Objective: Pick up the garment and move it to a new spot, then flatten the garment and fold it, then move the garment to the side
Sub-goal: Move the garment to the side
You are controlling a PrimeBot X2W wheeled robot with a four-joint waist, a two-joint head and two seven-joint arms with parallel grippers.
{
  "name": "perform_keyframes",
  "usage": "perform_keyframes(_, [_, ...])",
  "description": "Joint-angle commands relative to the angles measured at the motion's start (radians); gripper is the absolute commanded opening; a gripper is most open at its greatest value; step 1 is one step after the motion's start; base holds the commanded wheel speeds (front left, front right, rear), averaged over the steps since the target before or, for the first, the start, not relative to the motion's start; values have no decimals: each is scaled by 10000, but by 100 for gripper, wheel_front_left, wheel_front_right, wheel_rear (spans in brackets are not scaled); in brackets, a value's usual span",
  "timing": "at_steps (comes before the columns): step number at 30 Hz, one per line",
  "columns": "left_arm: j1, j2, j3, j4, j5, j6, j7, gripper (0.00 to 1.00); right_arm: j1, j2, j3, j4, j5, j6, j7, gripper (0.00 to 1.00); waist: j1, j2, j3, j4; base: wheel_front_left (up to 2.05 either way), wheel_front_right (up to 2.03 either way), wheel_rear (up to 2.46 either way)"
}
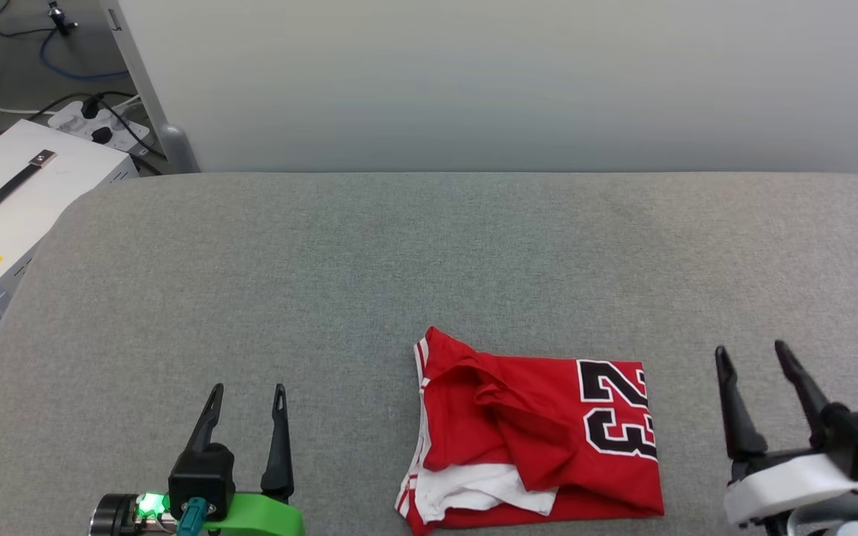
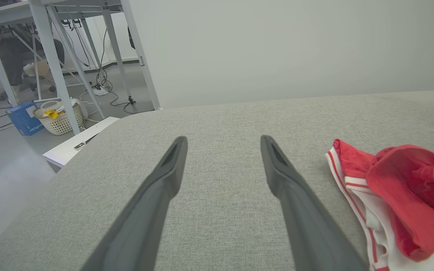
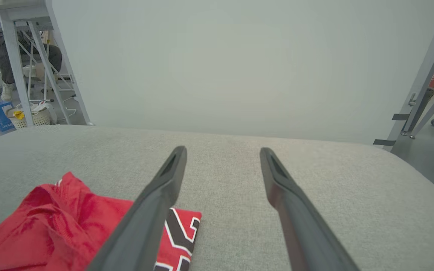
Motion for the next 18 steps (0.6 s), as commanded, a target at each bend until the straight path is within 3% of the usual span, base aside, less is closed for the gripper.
perform_keyframes(1, [43,41,9,-10,-20,-11,-57,100,-462,-250,-97,-165,-10,-7,-91,100,0,58,62,12,0,0,0])
perform_keyframes(6, [-105,27,-24,-31,-10,-37,-57,100,-1467,-1259,131,-231,371,-7,486,100,0,58,254,54,0,0,0])
perform_keyframes(14, [-329,-45,-92,-71,-26,-43,-57,100,-2606,-3431,1648,-493,3349,-7,4925,100,0,58,680,193,0,0,0])
perform_keyframes(18, [-474,-88,-131,-84,-38,-52,-57,100,-2604,-4140,2253,-359,5040,-7,7163,100,0,58,946,257,0,0,0])
